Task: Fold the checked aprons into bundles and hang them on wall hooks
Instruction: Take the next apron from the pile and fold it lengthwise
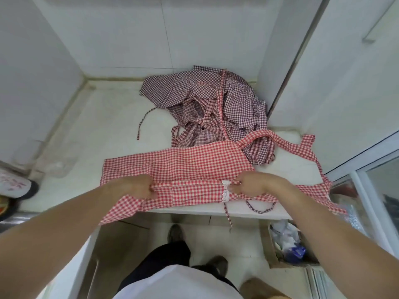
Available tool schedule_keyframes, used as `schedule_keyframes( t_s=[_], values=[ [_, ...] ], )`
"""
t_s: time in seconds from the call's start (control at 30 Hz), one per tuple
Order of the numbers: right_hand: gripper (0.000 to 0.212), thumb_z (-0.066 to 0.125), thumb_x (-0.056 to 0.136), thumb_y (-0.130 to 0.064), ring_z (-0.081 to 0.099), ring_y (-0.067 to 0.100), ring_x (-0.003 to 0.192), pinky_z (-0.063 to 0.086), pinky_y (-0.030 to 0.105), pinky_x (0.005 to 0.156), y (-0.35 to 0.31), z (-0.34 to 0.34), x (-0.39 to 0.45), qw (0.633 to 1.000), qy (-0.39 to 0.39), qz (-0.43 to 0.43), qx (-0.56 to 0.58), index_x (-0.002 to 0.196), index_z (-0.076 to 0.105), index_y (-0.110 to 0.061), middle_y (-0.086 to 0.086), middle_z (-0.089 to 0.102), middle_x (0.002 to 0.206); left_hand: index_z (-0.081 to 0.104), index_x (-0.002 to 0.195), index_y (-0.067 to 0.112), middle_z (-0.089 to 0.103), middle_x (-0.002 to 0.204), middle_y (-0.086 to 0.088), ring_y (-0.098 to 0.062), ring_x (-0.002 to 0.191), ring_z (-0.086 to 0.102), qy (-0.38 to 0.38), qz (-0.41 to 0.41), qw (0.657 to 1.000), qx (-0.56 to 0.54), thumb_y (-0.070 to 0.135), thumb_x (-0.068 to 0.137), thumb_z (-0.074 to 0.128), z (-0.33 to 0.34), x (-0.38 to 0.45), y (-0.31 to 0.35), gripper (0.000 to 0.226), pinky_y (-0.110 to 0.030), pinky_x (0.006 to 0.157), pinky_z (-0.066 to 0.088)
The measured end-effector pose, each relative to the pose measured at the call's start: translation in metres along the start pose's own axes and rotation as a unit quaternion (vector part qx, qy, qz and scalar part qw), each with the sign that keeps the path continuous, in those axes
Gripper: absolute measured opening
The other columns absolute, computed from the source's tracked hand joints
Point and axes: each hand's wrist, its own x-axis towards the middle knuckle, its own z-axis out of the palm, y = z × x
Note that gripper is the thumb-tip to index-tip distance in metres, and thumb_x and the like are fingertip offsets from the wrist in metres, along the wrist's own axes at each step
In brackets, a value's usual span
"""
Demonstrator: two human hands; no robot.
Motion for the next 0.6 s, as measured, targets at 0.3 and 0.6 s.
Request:
schedule_keyframes(
  t_s=[0.3,0.6],
  values=[
    [0.078,0.052,0.086,-0.072,0.047,0.025,0.131,0.035,0.043,0.115,0.004,-0.064,0.055,0.998,0.032,0.049,0.017,0.146,0.046,-0.023,0.001,0.046,0.151,0.064,0.125,0.016,0.068,0.121,-0.001,-0.016,0.102,0.065,-0.008,-0.062,0.998,-0.019,0.065,0.09,0.055,-0.027,0.001,-0.08,0.061,-0.028,0.092,0.051],
    [0.071,0.044,0.095,-0.065,0.046,0.029,0.133,0.033,0.036,0.114,0.005,-0.075,0.098,0.987,0.037,0.118,0.102,0.145,0.047,-0.015,0.009,0.044,0.151,0.066,0.11,0.013,0.065,0.114,-0.007,-0.022,0.098,0.06,0.132,-0.076,0.984,-0.096,0.053,0.098,0.048,-0.042,0.04,-0.157,0.045,-0.032,0.087,0.046]
  ],
)
